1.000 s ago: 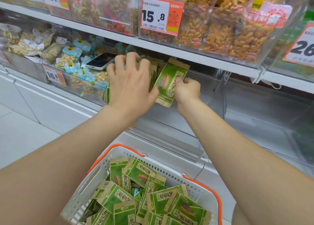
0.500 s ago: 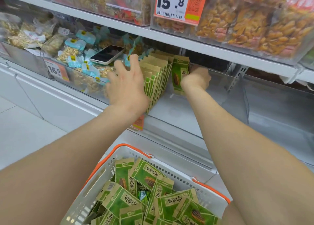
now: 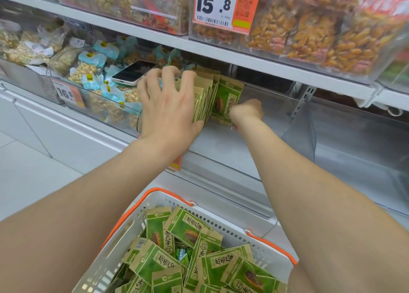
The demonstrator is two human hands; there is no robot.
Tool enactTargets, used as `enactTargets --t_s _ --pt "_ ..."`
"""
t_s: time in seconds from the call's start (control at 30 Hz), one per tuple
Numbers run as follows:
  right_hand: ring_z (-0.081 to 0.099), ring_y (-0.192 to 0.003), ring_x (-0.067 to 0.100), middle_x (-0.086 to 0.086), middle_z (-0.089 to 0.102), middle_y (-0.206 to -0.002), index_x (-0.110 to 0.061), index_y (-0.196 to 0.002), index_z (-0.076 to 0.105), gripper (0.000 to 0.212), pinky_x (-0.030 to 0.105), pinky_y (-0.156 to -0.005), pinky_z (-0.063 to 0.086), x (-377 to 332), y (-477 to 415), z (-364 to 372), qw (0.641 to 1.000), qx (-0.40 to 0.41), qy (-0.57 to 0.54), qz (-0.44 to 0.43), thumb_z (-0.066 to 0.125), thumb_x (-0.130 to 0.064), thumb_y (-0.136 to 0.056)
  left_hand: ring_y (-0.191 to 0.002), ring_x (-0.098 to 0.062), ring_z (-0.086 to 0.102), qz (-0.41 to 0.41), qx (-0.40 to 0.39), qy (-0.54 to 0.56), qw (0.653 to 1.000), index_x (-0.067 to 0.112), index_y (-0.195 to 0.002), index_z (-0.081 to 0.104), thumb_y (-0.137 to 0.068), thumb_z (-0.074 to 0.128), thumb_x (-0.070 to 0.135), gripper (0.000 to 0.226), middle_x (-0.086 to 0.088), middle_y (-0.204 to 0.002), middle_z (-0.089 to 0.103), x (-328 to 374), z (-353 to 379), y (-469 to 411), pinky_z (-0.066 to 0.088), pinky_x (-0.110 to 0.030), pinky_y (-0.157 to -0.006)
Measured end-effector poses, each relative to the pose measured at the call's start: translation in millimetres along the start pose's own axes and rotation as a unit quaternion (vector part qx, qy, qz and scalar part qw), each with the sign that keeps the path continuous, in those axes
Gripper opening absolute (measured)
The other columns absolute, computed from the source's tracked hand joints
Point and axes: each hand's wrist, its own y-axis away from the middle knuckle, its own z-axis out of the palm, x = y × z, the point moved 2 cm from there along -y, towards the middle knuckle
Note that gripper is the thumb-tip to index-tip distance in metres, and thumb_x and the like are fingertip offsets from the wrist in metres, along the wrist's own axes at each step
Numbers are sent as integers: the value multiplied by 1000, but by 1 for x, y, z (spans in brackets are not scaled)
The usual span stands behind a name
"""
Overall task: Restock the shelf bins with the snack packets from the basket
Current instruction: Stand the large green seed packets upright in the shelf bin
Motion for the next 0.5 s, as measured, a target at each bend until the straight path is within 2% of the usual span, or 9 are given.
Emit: enactTargets --t_s 0.07,0.13,0.23,0.33,0.43,0.5 --pt "74 -92 36 16 72 -110 -3 -121 62 47 47 -78 65 0 1 -3 1000 -2 -9 -11 74 -32 -86 -130 -40 39 29 14 24 999 21 -134 50 -70 87 42 76 -10 -138 45 6 -6 3 34 -52 -108" --pt "74 -90 34 13 72 -105 -6 -112 67 36 45 -78 65 -4 11 -13 999 5 -24 -29 71 -35 -92 -127 -38 39 35 23 48 998 23 -128 53 -72 84 35 66 -8 -134 46 10 -11 5 35 -51 -102" --pt "70 -95 29 9 70 -111 -11 -112 70 26 31 -78 56 -7 14 -21 998 6 -26 -54 69 -31 -96 -119 -37 40 37 37 78 996 24 -114 56 -75 78 27 45 -7 -124 47 15 -18 7 37 -48 -93" --pt "67 -97 29 9 67 -113 -10 -115 67 23 29 -75 51 -10 24 -25 997 1 -9 -75 65 -22 -95 -103 -31 47 68 45 123 989 24 -97 59 -79 73 24 23 1 -103 48 18 -27 6 41 -44 -81" --pt "67 -96 30 10 69 -105 -8 -108 66 27 33 -76 55 -18 47 -27 991 -24 25 -133 60 -23 -87 -77 -23 61 67 -51 189 978 31 -81 58 -82 69 35 12 13 -74 56 22 -35 12 53 -40 -66" --pt "68 -86 28 10 73 -87 -8 -90 70 21 34 -72 56 -21 73 -30 972 -48 76 -217 56 -23 -84 -70 -22 64 51 -144 168 974 28 -69 61 -78 67 48 22 9 -67 62 24 -35 20 57 -38 -66"
